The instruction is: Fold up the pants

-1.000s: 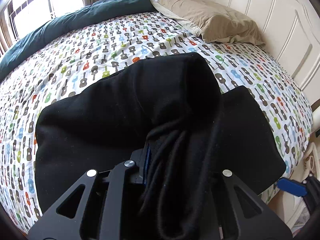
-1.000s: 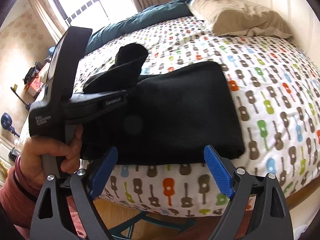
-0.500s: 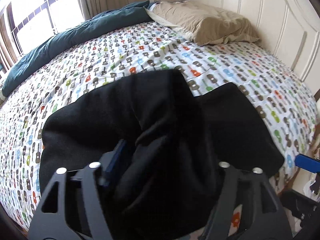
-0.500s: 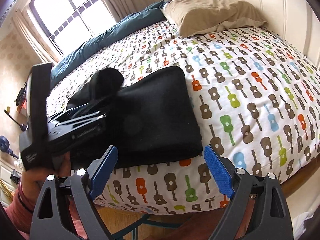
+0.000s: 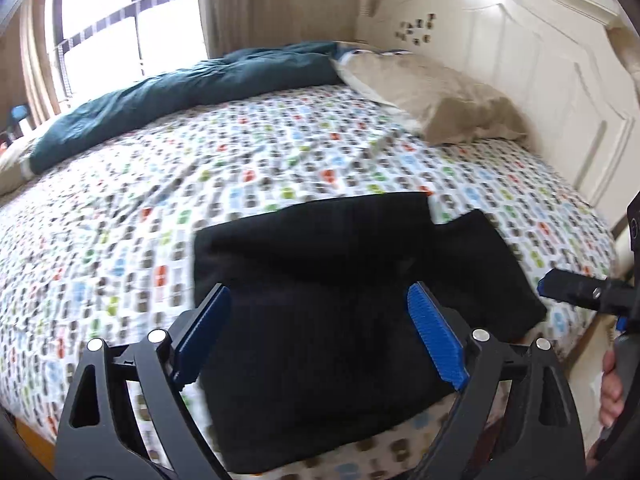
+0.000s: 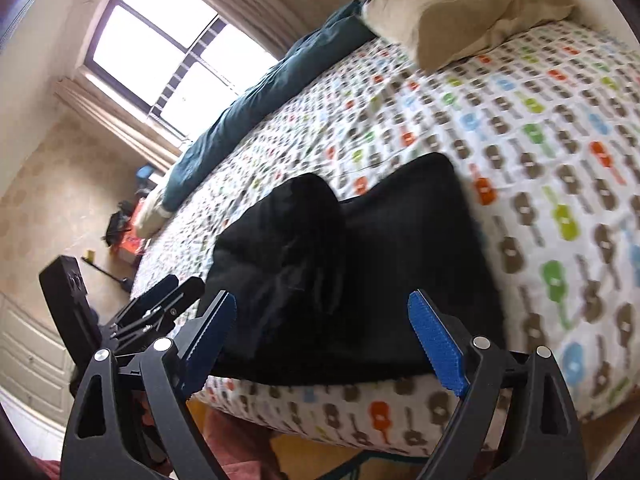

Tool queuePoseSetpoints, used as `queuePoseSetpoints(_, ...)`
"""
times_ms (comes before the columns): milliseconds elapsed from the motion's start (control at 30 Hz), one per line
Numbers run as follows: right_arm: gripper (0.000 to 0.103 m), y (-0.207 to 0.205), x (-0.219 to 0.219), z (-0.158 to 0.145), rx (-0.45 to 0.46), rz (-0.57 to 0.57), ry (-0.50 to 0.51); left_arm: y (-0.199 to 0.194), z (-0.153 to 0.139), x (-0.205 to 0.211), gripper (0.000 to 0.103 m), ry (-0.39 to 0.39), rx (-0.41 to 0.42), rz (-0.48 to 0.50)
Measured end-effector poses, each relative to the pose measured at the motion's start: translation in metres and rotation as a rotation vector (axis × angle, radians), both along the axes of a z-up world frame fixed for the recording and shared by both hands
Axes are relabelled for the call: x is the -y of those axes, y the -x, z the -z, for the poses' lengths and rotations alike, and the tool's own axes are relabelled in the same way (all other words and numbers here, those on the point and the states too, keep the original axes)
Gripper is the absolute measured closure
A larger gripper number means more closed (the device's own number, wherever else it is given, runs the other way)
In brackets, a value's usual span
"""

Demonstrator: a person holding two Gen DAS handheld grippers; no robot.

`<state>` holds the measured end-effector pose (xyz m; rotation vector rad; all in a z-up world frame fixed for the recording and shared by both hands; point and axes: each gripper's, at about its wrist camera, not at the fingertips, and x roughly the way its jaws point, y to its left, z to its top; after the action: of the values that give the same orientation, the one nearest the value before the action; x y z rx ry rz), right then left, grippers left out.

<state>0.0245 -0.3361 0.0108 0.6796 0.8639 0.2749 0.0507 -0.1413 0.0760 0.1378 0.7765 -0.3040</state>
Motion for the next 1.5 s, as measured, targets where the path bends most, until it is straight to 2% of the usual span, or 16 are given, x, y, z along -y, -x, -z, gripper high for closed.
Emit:
queuePoseSetpoints(67,0.016,-0.016,-0.009,0.006,-0.009,-0.038,-0.026,-0.005,0.003,-0.020,0.012,-0.033,0.004,-0.068)
queuePoseSetpoints(233,0.016,-0.050,-0.028,0.022,-0.070,-0.073,-0.002,-0.019,0.014,-0.071,0.012,-0.104,-0.017,-0.233)
queuePoseSetpoints(367,0.015,-0.068,-0.040,0.029,-0.094,-0.101,0.046,-0.029,0.028,-0.106,0.012,-0.104,-0.083,-0.320)
queuePoseSetpoints(467,0.015,-0.072,-0.048,0.027,-0.088,-0.136,0.047,-0.031,0.036,-0.123,0.012,-0.092,-0.110,-0.364)
queuePoseSetpoints(733,0.017,-0.086,-0.065,0.036,-0.109,-0.253,-0.080,-0.035,0.047,-0.149,0.012,-0.077,-0.145,-0.415)
queuePoseSetpoints(800,0.026,-0.088,-0.072,0.038,-0.119,-0.259,-0.067,-0.034,0.049,-0.156,0.012,-0.071,-0.151,-0.432)
queuePoseSetpoints(867,0.050,-0.091,-0.076,0.042,-0.134,-0.260,-0.048,-0.034,0.051,-0.163,0.012,-0.065,-0.157,-0.445)
queuePoseSetpoints(900,0.053,-0.092,-0.077,0.044,-0.144,-0.256,-0.045,-0.035,0.052,-0.166,0.012,-0.064,-0.160,-0.450)
queuePoseSetpoints(967,0.074,-0.094,-0.078,0.047,-0.156,-0.256,-0.046,-0.035,0.054,-0.170,0.012,-0.061,-0.168,-0.458)
queuePoseSetpoints(1033,0.086,-0.096,-0.078,0.049,-0.155,-0.259,-0.062,-0.036,0.056,-0.173,0.012,-0.060,-0.173,-0.463)
queuePoseSetpoints(1267,0.090,-0.081,-0.065,0.021,-0.056,-0.234,-0.070,-0.037,0.059,-0.173,0.012,-0.057,-0.185,-0.461)
queuePoseSetpoints(1500,0.091,-0.062,-0.022,-0.007,0.005,-0.143,-0.017,-0.040,0.055,-0.150,0.012,-0.036,-0.191,-0.406)
